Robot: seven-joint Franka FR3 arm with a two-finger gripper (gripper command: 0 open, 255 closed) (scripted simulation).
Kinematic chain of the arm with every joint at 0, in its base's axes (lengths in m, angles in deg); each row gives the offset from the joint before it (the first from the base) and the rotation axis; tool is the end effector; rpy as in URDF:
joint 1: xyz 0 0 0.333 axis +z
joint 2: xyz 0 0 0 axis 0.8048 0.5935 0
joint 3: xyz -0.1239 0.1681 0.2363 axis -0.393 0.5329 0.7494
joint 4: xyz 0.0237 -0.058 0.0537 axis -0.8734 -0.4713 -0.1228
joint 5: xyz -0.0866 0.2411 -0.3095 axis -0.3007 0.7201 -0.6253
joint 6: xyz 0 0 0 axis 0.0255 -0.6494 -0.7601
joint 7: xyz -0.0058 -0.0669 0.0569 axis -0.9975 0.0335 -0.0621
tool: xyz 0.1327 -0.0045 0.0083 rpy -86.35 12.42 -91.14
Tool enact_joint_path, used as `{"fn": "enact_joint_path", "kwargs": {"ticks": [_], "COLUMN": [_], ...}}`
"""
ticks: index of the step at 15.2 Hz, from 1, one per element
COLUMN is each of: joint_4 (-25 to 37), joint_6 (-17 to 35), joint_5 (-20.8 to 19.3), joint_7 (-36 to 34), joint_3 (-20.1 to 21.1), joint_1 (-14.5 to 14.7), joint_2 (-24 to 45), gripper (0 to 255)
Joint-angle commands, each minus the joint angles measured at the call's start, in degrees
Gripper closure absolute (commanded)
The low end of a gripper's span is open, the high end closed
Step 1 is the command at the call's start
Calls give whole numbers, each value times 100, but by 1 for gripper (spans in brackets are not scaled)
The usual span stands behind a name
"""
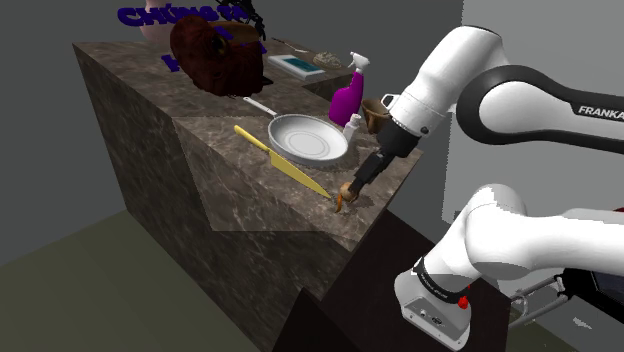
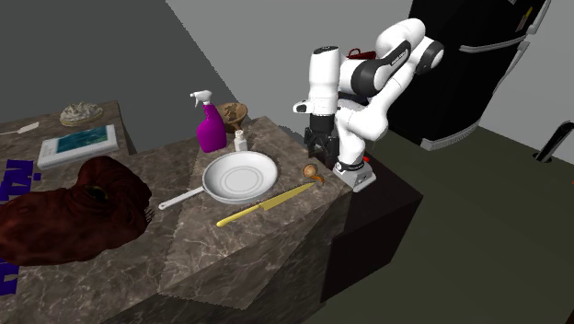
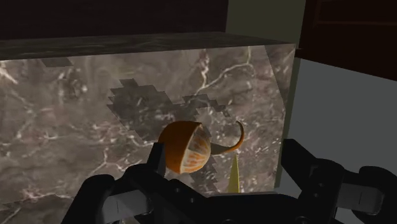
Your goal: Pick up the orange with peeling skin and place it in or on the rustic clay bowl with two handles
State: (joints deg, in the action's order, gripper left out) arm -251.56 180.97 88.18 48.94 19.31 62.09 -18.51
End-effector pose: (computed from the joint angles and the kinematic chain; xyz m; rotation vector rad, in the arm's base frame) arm 0.2621 0.1052 0.4318 -2.9072 -0.0805 -0.1766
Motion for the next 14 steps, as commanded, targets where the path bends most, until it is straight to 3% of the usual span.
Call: {"fn": "enact_joint_path", "kwargs": {"ticks": [1,9,10,14], "joint_4": [-124,-156,-156,-172], "joint_6": [175,228,228,252], "joint_5": [68,86,86,90], "joint_7": [-1,2,2,9], "joint_3": [60,76,76,77], "joint_1": [40,50,50,51], "joint_2": [43,63,63,72], "gripper": [0,0,255,255]}}
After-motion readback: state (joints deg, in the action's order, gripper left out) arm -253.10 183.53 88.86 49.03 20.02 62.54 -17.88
